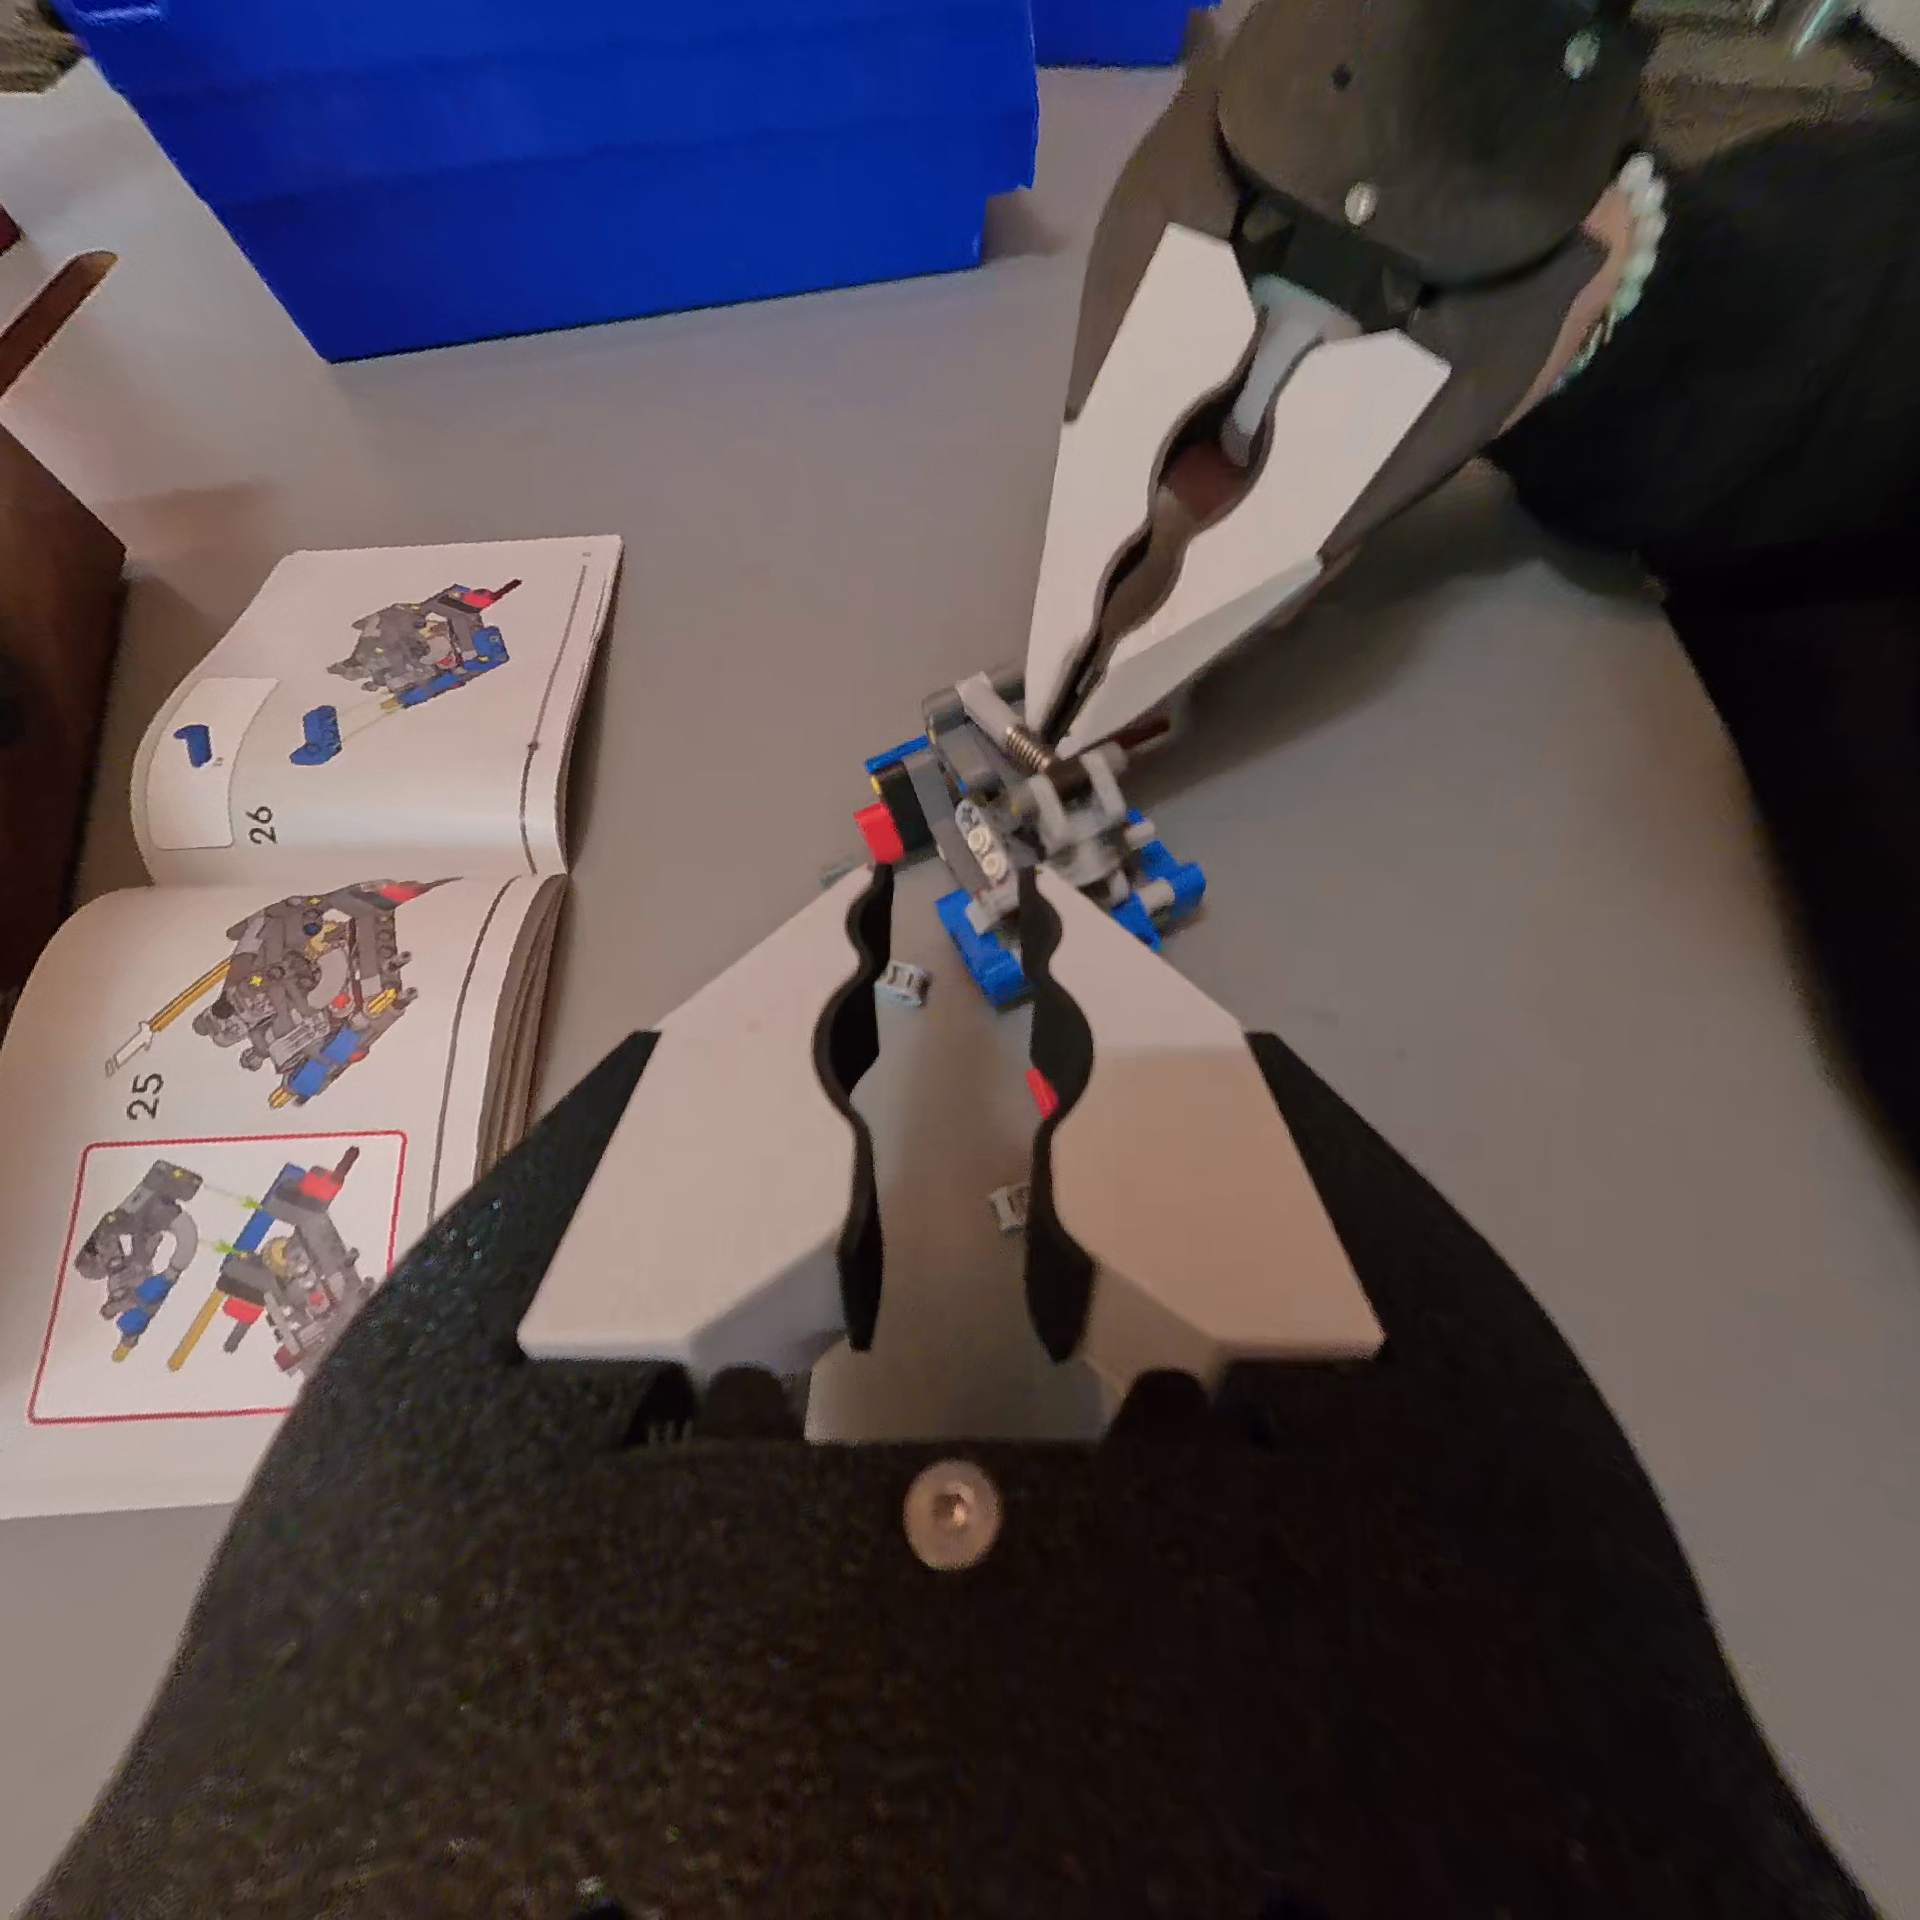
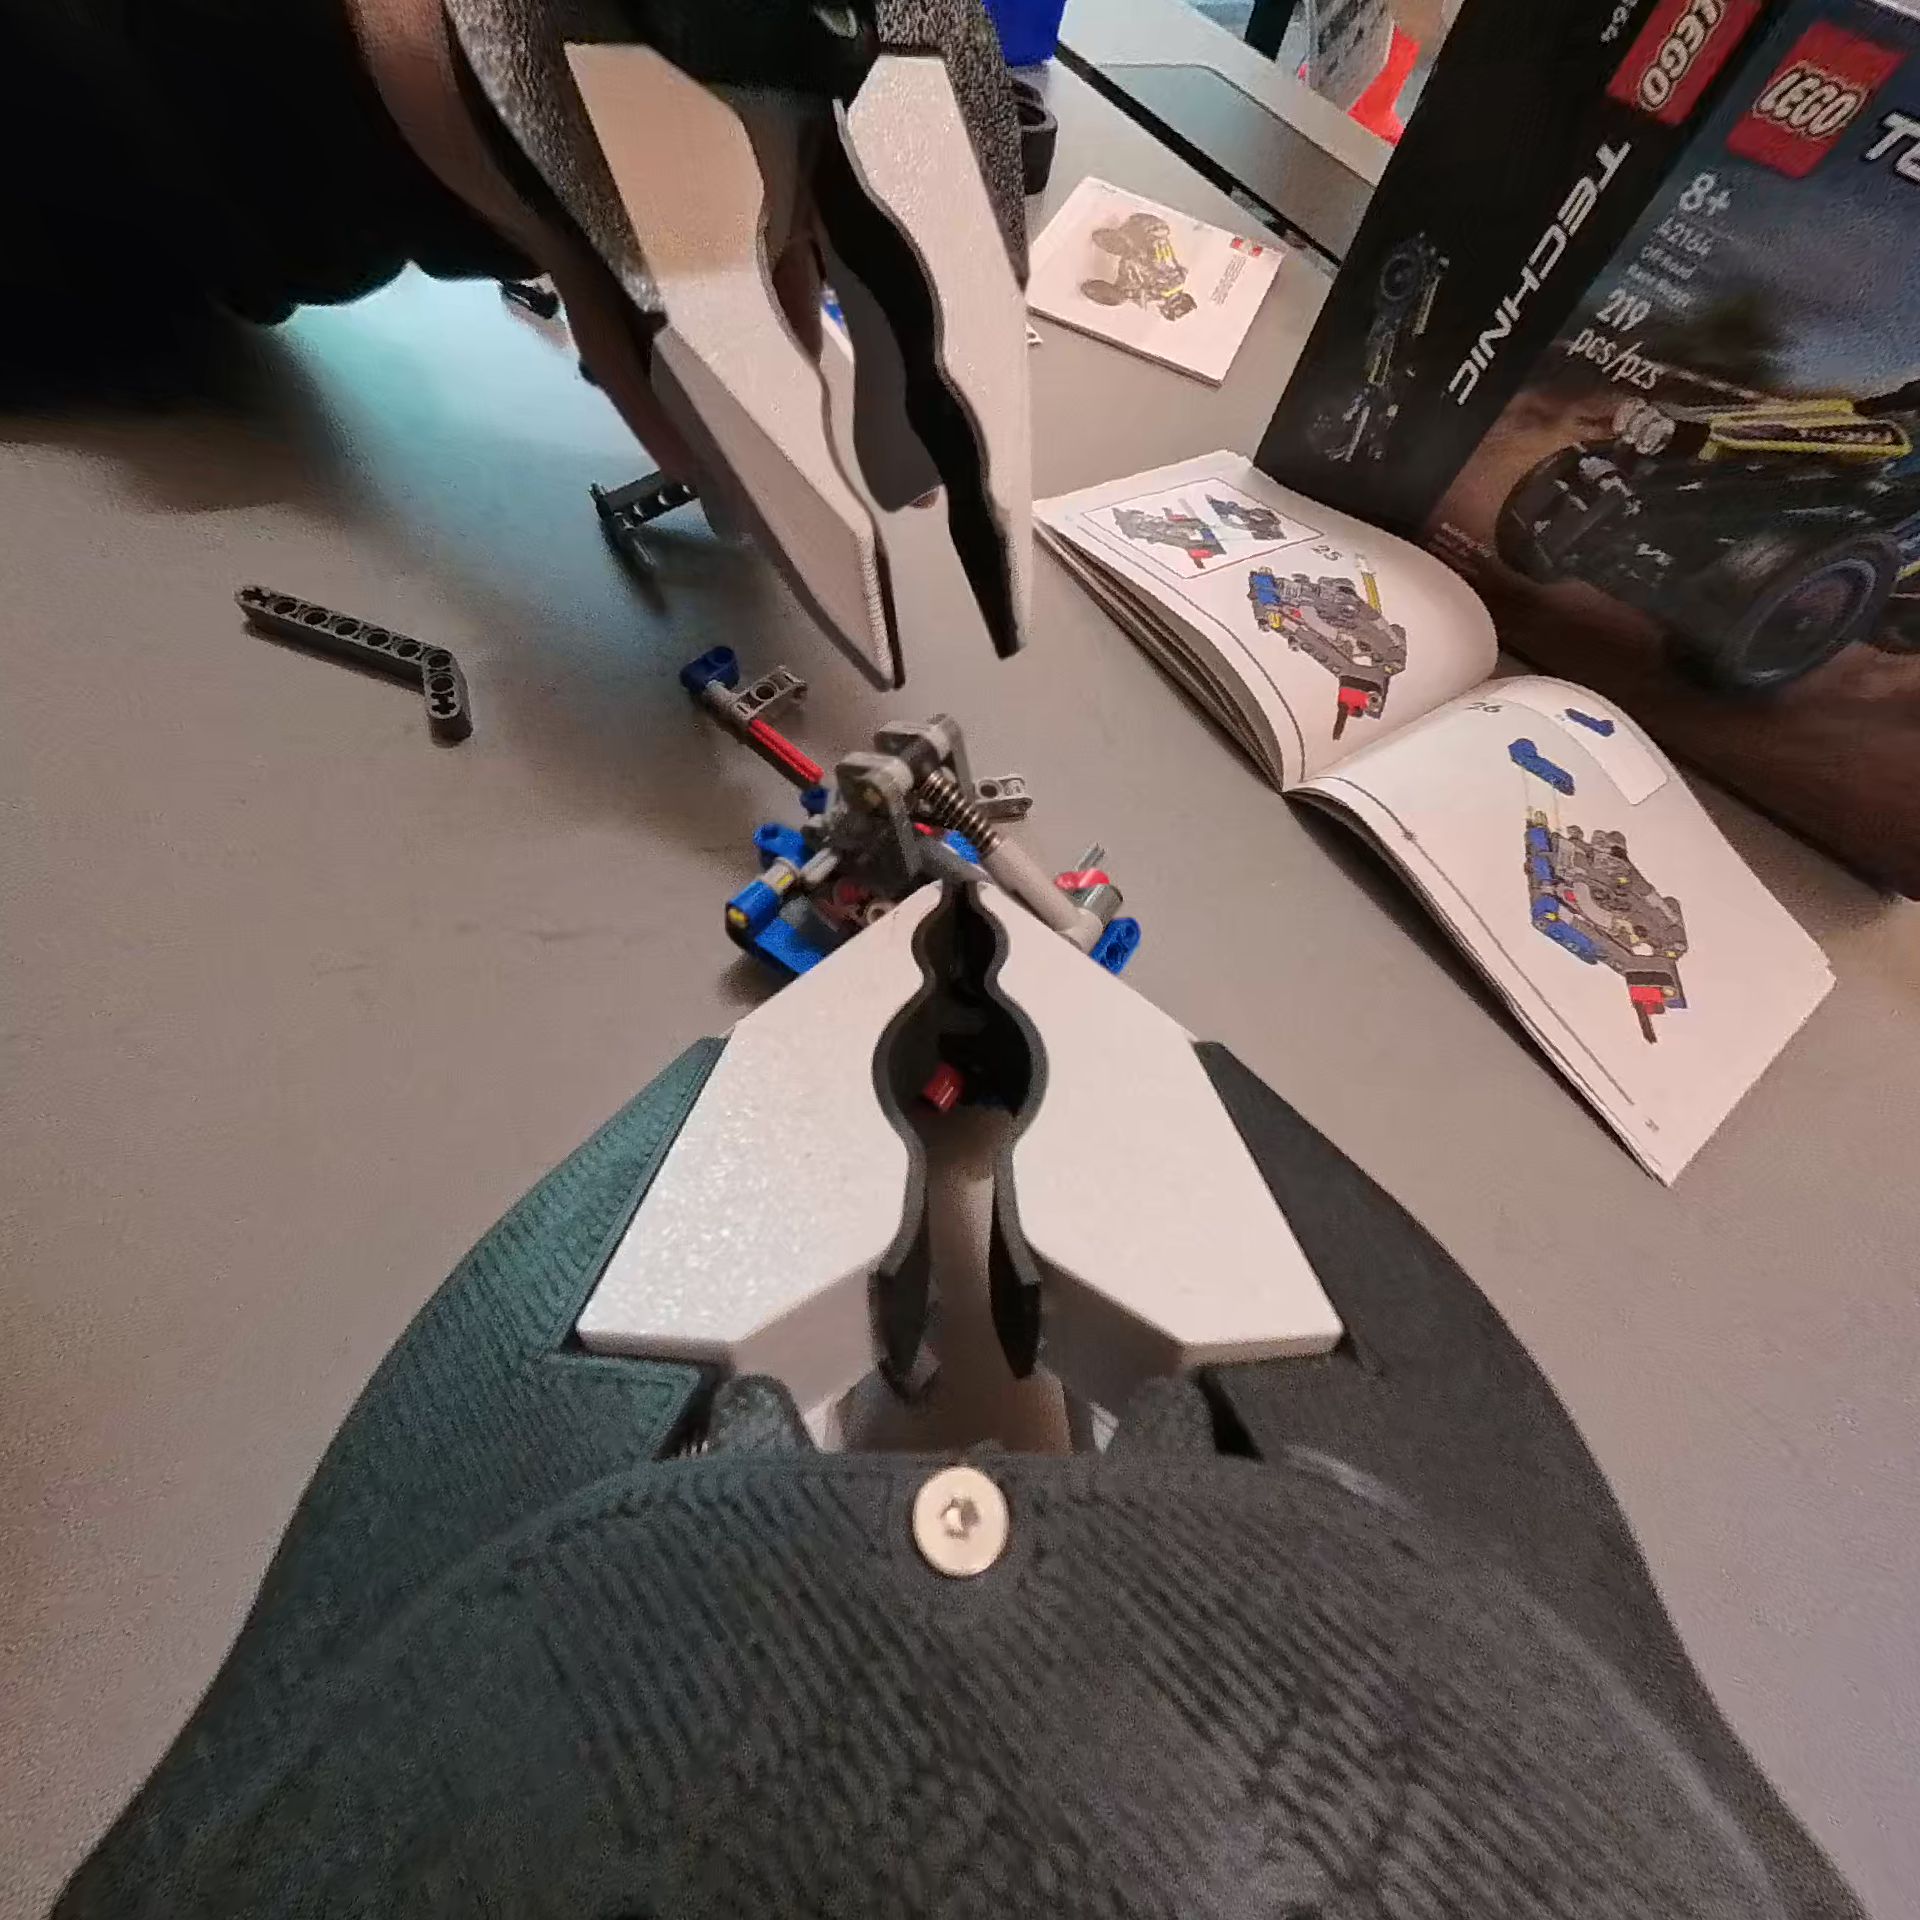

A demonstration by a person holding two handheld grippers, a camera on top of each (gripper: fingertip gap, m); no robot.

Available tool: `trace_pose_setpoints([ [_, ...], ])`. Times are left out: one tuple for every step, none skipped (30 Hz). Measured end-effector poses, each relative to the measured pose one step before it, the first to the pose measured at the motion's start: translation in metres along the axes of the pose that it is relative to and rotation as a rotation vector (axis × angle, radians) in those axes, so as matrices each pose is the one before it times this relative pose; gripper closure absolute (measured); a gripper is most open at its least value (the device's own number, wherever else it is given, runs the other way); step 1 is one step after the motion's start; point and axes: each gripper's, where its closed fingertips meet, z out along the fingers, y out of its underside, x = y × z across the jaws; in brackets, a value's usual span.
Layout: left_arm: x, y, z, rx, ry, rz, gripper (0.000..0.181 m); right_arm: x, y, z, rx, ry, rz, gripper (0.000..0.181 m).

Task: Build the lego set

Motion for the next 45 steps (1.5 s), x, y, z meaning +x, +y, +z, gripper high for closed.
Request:
trace_pose_setpoints([
  [0.00154,0.00289,0.00087,-0.0158,0.0093,0.0155,0.16,-0.00015,0.0006,-0.0014,-0.0094,-0.0005,0.0041,0.181],
  [0.00202,0.00285,0.00087,-0.0146,0.0142,0.0116,0.16,-0.00152,0.00195,-0.00144,-0.0158,-0.0079,0.0101,0.178],
  [0.00141,0.00174,0.00067,-0.0091,0.0095,0.008,0.16,-0.00193,0.00286,-0.0018,-0.0225,-0.0063,0.0138,0.175],
  [0.00208,0.00017,0.00045,-0.0024,0.0114,0.0102,0.16,-0.00175,0.00235,-0.00227,-0.0189,0.0014,0.0145,0.173],
  [0.00258,-0.00086,0.00046,0.0008,0.0133,0.0115,0.16,-0.00233,0.00247,-0.00203,-0.019,0.0048,0.0154,0.167],
  [0.00209,-0.00119,0.00067,0.0016,0.009,0.0089,0.16,-0.0024,0.00186,-0.00183,-0.0143,0.0122,0.0198,0.164],
  [0.00167,-0.0011,0.00104,0.0006,0.0066,0.0051,0.16,-0.00182,0.00128,-0.00126,-0.0092,0.0209,0.0266,0.164],
  [0.00141,-0.00043,0.0014,-0.0027,0.0051,0.001,0.16,-0.00323,0.00201,-0.00026,-0.0119,0.0137,0.0231,0.163],
  [0.00068,0.0008,0.00183,-0.0074,0.0021,-0.0023,0.16,-0.0028,0.0028,0.00068,-0.0139,0.0176,0.0249,0.162],
  [0.0004,0.00177,0.00223,-0.0106,0.0008,-0.0018,0.16,-0.0014,0.00231,0.00135,-0.0115,0.0249,0.0298,0.162],
  [0.00064,0.00164,0.00266,-0.006,0.0036,0.0012,0.16,-0.00225,0.0008,0.00208,-0.0017,0.0155,0.0221,0.161],
  [0.00013,0.00181,0.00259,-0.0061,0.0002,-0.0017,0.16,-0.0027,-0.00085,0.00252,0.0092,0.0088,0.0146,0.16],
  [-0.00035,0.0016,0.00177,-0.0126,-0.0035,-0.0043,0.159,-0.00074,-0.00187,0.0029,0.0129,0.0146,0.0126,0.158],
  [0.00132,-0.00076,0.00075,-0.0003,0.003,0.0035,0.158,0.00041,-0.00185,0.00289,0.0116,0.019,0.0045,0.156],
  [0.00167,-0.00202,0.00049,0.0104,0.0005,0.0113,0.156,0.00103,-0.00195,0.00222,0.0107,0.0203,-0.0079,0.154],
  [0.00031,-0.00094,0.00084,0.0034,-0.0095,0.0107,0.156,0.00142,-0.00171,0.00176,0.0101,0.0194,-0.011,0.153],
  [0.00017,0.00118,0.00134,-0.0122,-0.0097,0.0103,0.156,0.00216,-0.00118,0.0013,0.0067,0.0209,-0.009,0.152],
  [0.00138,0.00227,0.00191,-0.019,-0.0012,0.0141,0.156,0.00106,-0.00096,0.00089,0.002,0.0101,-0.0159,0.152],
  [0.00047,0.0017,0.00191,-0.015,-0.0071,0.0131,0.156,0.00102,-0.00179,0.00059,0.0092,0.0095,-0.0214,0.153],
  [-0.00136,0.00102,0.00142,-0.0121,-0.0189,0.0073,0.157,0.00232,-0.00243,0.00014,0.0146,0.018,-0.0214,0.153],
  [-0.00103,0.00026,0.00053,-0.0056,-0.0137,0.0079,0.158,0.00192,-0.00182,-0.00015,0.0123,0.0134,-0.0297,0.154],
  [0.00047,-0.00039,-0.00036,0.0019,0.0005,0.0089,0.16,0.00107,-0.00041,0.00002,0.0074,0.0078,-0.0395,0.156],
  [0.00012,-0.00035,-0.00081,0.0038,0.0017,0.0041,0.163,0.00127,0.00204,0.00019,-0.0051,0.0072,-0.0368,0.155],
  [-0.00056,0.00033,-0.00074,0.0024,-0.0002,0.0,0.163,-0.00092,0.00085,0.00009,0.0021,-0.0101,-0.0326,0.154],
  [-0.00089,0.00032,-0.00051,0.0039,-0.0007,-0.0019,0.163,-0.00436,-0.00086,-0.00017,0.0115,-0.0319,-0.0353,0.153],
  [-0.00046,-0.00016,-0.00035,0.0033,0.0011,-0.0034,0.163,-0.0005,-0.00137,-0.00043,0.0104,-0.0055,-0.0228,0.151],
  [0.00022,0.00028,-0.00013,-0.0017,0.0046,0.0016,0.163,0.00081,-0.00025,-0.00026,0.0018,-0.0015,-0.0181,0.153],
  [0.00061,0.00054,0.00009,-0.0023,0.0034,0.0089,0.163,-0.00169,0.00048,-0.00011,-0.0041,-0.0246,-0.0245,0.152],
  [-0.00016,0.0003,-0.00027,-0.0006,-0.0028,0.0061,0.163,-0.00111,0.00094,-0.00127,-0.0073,-0.0251,-0.0236,0.152],
  [-0.00058,0.00074,-0.0008,-0.0042,-0.0046,-0.0024,0.162,0.00249,0.0023,-0.00227,-0.0182,-0.0059,-0.0049,0.152],
  [-0.00078,0.00094,-0.00183,-0.0083,-0.0039,-0.0047,0.159,0.00411,0.00311,-0.00331,-0.0254,0.0034,0.0048,0.15],
  [-0.00156,0.00114,-0.00305,-0.0095,-0.0073,-0.0026,0.158,0.00286,0.003,-0.00475,-0.0239,-0.0053,0.0019,0.148],
  [-0.00311,-0.00044,-0.0042,0.0013,-0.0166,-0.0024,0.158,0.00405,0.00157,-0.00579,-0.0126,0.0058,0.0064,0.148],
  [-0.00377,-0.00281,-0.00497,0.0144,-0.0193,-0.005,0.158,0.0072,-0.00045,-0.0061,0.0012,0.0274,0.0157,0.148],
  [-0.00311,-0.0046,-0.00555,0.0224,-0.0137,-0.0091,0.158,0.00829,-0.00245,-0.00575,0.0098,0.0336,0.0216,0.147],
  [-0.00306,-0.00644,-0.00582,0.0295,-0.0144,-0.0124,0.156,0.00976,-0.00436,-0.00474,0.0136,0.041,0.0224,0.145],
  [-0.00338,-0.00785,-0.00578,0.034,-0.0185,-0.0139,0.154,0.01186,-0.00647,-0.00377,0.0189,0.0529,0.0155,0.139],
  [-0.00297,-0.00791,-0.00555,0.0325,-0.0185,-0.013,0.153,0.01219,-0.00834,-0.00227,0.0259,0.0515,0.0063,0.134],
  [-0.00302,-0.00784,-0.0051,0.0286,-0.0231,-0.012,0.15,0.01098,-0.01004,-0.00065,0.0328,0.0388,0.0061,0.13],
  [-0.00331,-0.00799,-0.00476,0.0277,-0.0311,-0.0119,0.145,0.00991,-0.0108,0.00082,0.0365,0.0307,0.0139,0.126],
  [-0.0025,-0.00816,-0.0047,0.0294,-0.0327,-0.0113,0.139,0.00873,-0.01154,0.00206,0.0402,0.0262,0.0163,0.126],
  [-0.00165,-0.00854,-0.00471,0.0341,-0.0347,-0.0145,0.131,0.00742,-0.01174,0.00311,0.0411,0.0236,0.0147,0.124],
  [-0.00141,-0.00908,-0.00487,0.0415,-0.0419,-0.0217,0.121,0.00512,-0.01054,0.00423,0.0342,0.0165,0.0086,0.122],
  [-0.00026,-0.00905,-0.00517,0.0462,-0.0411,-0.0266,0.114,0.00295,-0.00842,0.00487,0.0185,0.012,0.0033,0.119],
  [0.001,-0.009,-0.00538,0.0512,-0.039,-0.0262,0.105,0.00063,-0.00702,0.0052,0.0069,0.006,-0.0004,0.114],
])
